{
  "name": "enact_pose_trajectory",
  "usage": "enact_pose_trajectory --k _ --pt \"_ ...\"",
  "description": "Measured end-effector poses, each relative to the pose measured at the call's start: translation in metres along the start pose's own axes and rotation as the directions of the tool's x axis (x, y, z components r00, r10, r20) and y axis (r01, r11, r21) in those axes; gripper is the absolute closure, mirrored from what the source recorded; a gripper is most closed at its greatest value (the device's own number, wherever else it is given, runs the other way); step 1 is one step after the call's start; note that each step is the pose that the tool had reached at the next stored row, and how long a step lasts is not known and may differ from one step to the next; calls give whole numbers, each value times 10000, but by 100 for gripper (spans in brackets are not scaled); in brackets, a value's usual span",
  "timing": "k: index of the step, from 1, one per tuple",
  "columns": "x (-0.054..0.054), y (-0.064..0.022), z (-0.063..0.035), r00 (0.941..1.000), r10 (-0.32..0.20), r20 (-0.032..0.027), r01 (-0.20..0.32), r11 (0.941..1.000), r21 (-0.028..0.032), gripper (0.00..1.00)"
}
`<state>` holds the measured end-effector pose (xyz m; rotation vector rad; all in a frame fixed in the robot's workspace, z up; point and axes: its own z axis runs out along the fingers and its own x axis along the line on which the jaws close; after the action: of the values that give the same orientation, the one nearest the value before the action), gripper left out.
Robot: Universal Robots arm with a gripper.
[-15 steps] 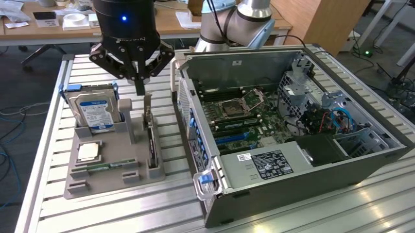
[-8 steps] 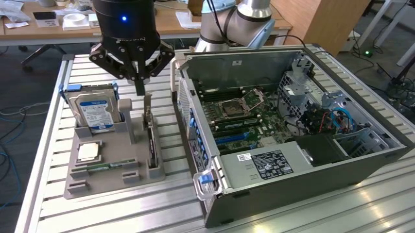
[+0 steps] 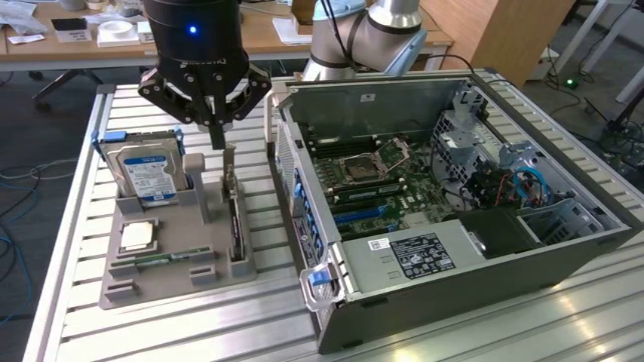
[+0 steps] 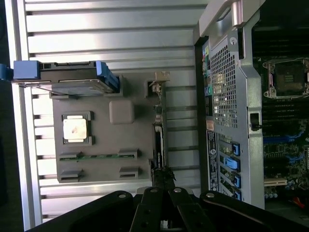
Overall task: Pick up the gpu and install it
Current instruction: 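Reach for the gpu, then pick up the gpu and move the gpu toward the slot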
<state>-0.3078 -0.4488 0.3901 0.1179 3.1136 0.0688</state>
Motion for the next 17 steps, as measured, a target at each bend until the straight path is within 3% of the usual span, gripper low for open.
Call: enact_pose_trajectory --k 17 --pt "-3 -36 -1 10000 0 0 0 10000 0 89"
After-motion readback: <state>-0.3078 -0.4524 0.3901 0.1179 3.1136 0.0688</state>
